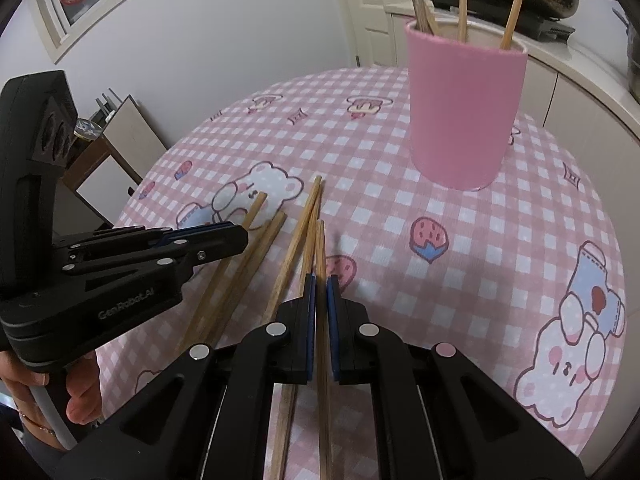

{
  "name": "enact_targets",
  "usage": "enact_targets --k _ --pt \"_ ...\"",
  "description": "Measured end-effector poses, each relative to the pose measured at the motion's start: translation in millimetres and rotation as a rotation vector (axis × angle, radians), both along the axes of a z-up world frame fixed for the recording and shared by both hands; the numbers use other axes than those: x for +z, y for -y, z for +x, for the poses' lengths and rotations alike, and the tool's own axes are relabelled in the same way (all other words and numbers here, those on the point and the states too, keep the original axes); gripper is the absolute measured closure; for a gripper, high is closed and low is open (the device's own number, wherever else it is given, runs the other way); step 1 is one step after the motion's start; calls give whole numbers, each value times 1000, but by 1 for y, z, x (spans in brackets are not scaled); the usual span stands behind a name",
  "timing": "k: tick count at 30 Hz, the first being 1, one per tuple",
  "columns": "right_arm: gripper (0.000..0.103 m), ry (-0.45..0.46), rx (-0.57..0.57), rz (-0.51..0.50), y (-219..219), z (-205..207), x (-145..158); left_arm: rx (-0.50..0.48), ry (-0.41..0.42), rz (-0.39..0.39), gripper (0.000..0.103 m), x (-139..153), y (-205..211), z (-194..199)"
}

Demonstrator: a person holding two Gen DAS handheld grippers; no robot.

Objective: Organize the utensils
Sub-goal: 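Lift the held chopsticks off the pile with both tools, then carry both chopsticks upright over the pink cup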

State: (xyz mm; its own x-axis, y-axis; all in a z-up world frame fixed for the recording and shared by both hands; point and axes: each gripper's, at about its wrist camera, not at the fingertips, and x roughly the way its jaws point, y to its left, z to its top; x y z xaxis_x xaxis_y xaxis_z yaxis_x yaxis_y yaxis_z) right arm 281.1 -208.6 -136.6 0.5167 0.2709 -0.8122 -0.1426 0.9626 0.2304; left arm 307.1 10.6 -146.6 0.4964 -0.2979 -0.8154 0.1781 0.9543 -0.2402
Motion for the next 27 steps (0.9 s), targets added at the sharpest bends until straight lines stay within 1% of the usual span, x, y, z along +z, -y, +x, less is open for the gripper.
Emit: enact_targets --k 6,8,15,19,22,27 --pt "98 52 -2 28 3 -8 20 -6 75 -49 97 29 -1 -12" --pt "98 80 -6 48 6 -11 32 -8 123 -70 97 45 -1 -19" --pt "98 187 -7 72 13 -25 76 -21 272 -135 97 101 -3 -44" --pt "99 259 -7 83 17 -31 101 -8 363 -171 97 126 -6 -55" --pt "99 324 -11 75 16 -35 120 -2 431 -213 98 146 -4 -62" --pt "99 455 -42 18 24 -42 153 14 526 -241 98 172 2 -68"
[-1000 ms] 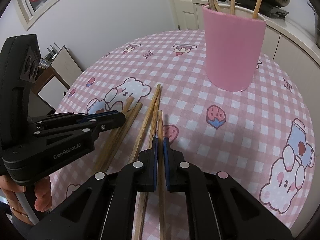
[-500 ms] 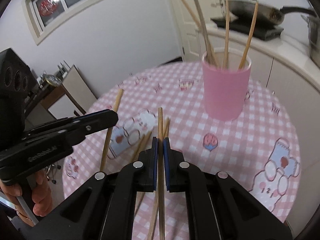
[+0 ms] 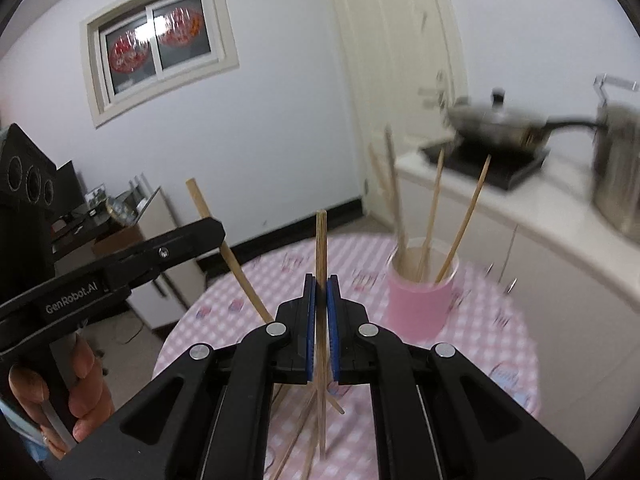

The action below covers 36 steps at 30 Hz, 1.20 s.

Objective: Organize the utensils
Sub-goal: 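Carry both chopsticks upright over the pink cup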

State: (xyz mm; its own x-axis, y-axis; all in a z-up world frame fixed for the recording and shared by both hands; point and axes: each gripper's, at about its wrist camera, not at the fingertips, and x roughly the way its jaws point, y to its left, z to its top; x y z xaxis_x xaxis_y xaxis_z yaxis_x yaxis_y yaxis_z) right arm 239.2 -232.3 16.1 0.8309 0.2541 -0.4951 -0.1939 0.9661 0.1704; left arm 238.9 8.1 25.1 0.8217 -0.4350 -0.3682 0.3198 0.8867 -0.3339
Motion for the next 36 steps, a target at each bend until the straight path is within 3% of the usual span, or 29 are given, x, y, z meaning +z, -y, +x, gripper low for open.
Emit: enact_targets --k 10,18,24,36 --pt "99 180 -101 -53 26 12 43 65 165 -70 98 51 12 14" --pt "99 328 -200 -119 38 27 64 156 242 -102 98 67 17 43" --pt "99 329 -214 -136 47 53 54 149 213 -107 97 53 31 74" --pt "99 206 -216 -71 63 68 4 106 63 0 97 -7 55 118"
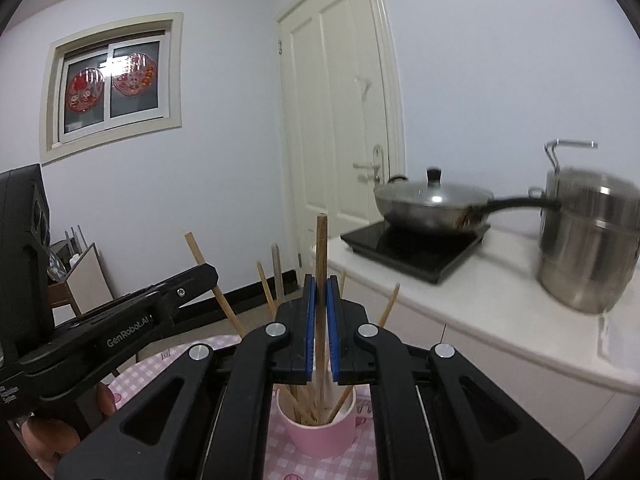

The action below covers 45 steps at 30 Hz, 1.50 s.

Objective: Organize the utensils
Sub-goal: 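Carry both chopsticks upright over the pink cup, then lower both chopsticks into the pink cup and open both tools, then move both open tools back down to the chopstick pile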

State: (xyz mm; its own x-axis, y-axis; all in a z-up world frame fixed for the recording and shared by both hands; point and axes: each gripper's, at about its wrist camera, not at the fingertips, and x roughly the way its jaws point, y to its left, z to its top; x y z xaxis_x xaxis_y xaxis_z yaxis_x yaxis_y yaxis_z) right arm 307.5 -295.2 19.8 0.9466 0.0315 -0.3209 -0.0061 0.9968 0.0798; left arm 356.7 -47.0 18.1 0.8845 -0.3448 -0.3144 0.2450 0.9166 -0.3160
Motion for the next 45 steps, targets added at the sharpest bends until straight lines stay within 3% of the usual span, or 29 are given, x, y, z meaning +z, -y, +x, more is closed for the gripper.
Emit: enact_targets --k 11,21,26,32,33,34,35,36,45 --pt "98 -28 -19 12 -1 -4 -25 -34 -62 89 97 -28 11 6" --pt "97 -34 -25 25 0 -7 -29 -51 -89 127 96 -31 16 5" --pt "76 -31 -41 32 0 -13 -28 -60 -106 127 96 -31 15 2" --pt "70 -33 -47 36 1 -21 -29 -81 -122 123 96 -31 12 -6" --pt "70 -34 -45 39 1 -22 -29 -80 -121 125 88 -32 11 -8" --pt "70 -33 -46 40 1 -24 -29 -75 -119 127 65 -31 10 -10" --pt "69 -32 -47 40 1 -26 -29 -69 -107 122 49 -31 8 -14" --pt "69 -33 -46 40 1 -28 -29 -59 -85 112 39 -29 6 -19" --pt "60 -17 -58 47 0 -54 -26 -40 -52 150 39 -20 1 -49"
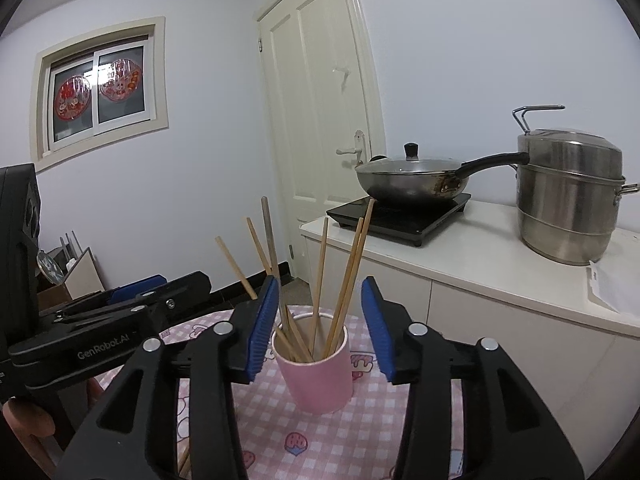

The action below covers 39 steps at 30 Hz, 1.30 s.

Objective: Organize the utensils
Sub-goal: 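Move both open tools back down to the chopstick pile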

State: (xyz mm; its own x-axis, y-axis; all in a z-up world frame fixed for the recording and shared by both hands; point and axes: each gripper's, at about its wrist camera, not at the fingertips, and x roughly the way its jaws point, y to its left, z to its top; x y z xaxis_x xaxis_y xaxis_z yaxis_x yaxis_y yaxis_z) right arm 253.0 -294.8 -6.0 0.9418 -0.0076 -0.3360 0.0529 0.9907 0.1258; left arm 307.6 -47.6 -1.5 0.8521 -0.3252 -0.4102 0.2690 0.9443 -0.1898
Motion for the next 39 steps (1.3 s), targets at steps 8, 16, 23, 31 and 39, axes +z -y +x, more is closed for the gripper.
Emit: enact_targets --k 8,16,23,31,39 --pt "59 -21 -3 3 -7 -27 -3 -22 -21 18 39 -10 -6 -33" --pt "59 -68 15 -1 -26 -48 -17 -47 -74 22 39 -30 -13 -58" --pt "58 -141 55 -5 -48 -52 -39 -62 -137 33 38 -51 -28 -69" --pt "58 -261 123 24 -66 -38 -68 -73 -311 17 37 -86 -56 -55" --pt "58 -418 165 74 -70 -20 -101 -54 -450 43 37 -123 -66 -41"
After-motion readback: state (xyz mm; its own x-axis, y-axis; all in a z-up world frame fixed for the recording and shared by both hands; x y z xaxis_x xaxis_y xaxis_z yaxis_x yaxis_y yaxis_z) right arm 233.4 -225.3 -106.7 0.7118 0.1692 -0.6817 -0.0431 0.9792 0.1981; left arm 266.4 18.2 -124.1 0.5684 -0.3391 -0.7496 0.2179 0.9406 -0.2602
